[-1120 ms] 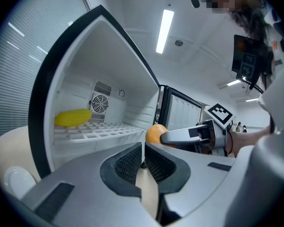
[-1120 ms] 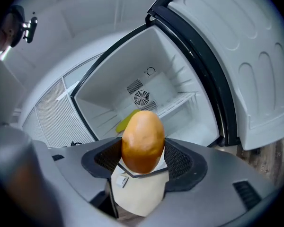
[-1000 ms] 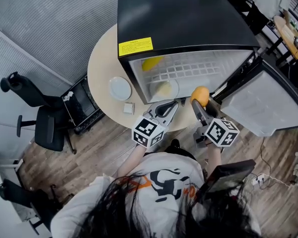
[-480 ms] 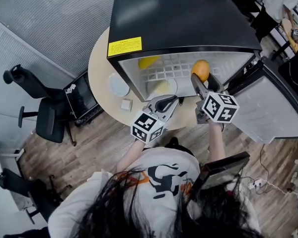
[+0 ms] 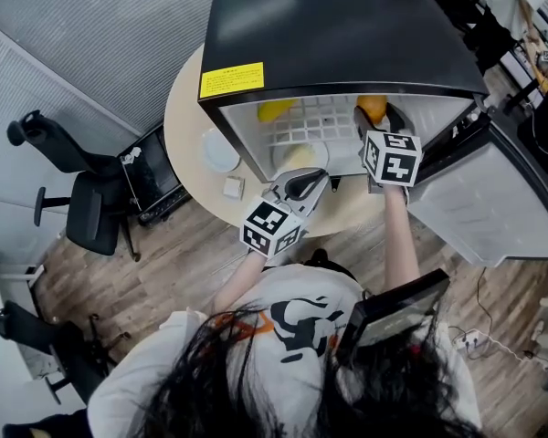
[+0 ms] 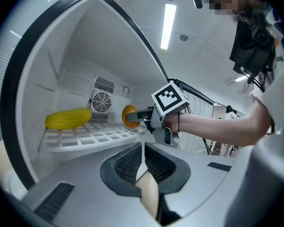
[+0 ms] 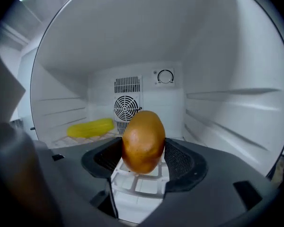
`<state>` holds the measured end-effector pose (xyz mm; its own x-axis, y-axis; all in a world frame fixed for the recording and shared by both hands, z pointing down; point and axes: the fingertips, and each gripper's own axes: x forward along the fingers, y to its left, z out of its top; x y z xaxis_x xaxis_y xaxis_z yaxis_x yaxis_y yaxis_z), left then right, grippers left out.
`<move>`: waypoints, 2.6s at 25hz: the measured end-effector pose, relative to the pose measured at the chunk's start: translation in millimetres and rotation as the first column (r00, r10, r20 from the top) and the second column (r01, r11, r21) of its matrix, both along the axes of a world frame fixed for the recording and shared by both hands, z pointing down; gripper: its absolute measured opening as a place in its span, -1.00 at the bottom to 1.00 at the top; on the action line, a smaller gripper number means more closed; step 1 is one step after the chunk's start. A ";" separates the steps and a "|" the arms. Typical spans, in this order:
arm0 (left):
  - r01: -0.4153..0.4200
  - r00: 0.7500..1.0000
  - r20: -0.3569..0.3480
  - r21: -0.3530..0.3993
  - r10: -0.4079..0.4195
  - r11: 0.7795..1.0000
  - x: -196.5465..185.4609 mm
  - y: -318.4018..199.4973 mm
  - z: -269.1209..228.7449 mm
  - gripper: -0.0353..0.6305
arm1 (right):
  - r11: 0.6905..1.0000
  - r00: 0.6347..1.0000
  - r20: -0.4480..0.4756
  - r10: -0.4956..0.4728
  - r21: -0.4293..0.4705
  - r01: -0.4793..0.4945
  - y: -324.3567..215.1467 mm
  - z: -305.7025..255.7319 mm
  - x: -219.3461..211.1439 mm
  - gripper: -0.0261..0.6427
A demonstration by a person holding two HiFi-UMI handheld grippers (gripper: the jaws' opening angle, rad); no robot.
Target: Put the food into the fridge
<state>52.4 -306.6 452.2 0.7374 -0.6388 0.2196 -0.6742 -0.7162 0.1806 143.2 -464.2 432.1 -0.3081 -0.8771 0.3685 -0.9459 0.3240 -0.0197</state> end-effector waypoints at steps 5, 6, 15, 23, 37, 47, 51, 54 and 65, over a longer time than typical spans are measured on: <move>0.002 1.000 0.004 -0.008 -0.002 1.000 -6.4 3.7 2.9 -0.85 | 1.000 0.998 -0.051 0.029 0.014 -0.028 -10.8 8.3 5.3 -0.06; 0.004 1.000 0.004 -0.010 -0.004 1.000 -8.5 4.1 3.3 -0.85 | 0.999 0.999 -0.040 0.036 0.011 -0.036 -12.1 8.9 5.8 -0.06; 0.016 1.000 0.005 -0.022 -0.015 1.000 -22.4 7.5 7.4 -0.85 | 0.999 0.999 0.006 0.054 -0.001 -0.054 -5.3 9.6 4.0 -0.05; -0.013 1.000 0.000 -0.022 0.013 1.000 -23.3 16.4 6.6 -0.85 | 0.999 0.997 0.047 0.054 -0.009 -0.053 24.1 8.7 -3.2 -0.05; -0.035 0.999 -0.018 -0.020 0.034 0.999 -47.1 41.4 6.7 -0.85 | 0.997 0.952 0.295 0.076 -0.011 -0.076 102.1 -1.0 -29.0 -0.05; -0.033 0.998 -0.046 -0.006 0.033 0.999 -83.2 70.1 0.3 -0.85 | 0.996 0.932 0.354 0.084 -0.067 -0.064 167.5 19.9 -72.9 -0.06; -0.052 0.997 -0.050 -0.014 0.051 0.999 -97.3 88.6 2.9 -0.85 | 0.993 0.925 0.365 0.108 -0.090 -0.081 200.8 30.8 -89.9 -0.22; -0.072 0.996 -0.047 -0.018 0.071 0.997 -106.8 104.3 6.5 -0.85 | 0.991 0.928 0.349 0.129 -0.088 -0.105 223.1 35.5 -98.4 -0.38; -0.122 0.991 -0.071 -0.093 0.115 0.988 -126.9 160.9 32.0 -0.85 | 0.965 0.923 0.310 0.230 -0.193 -0.176 303.9 71.4 -117.5 -0.59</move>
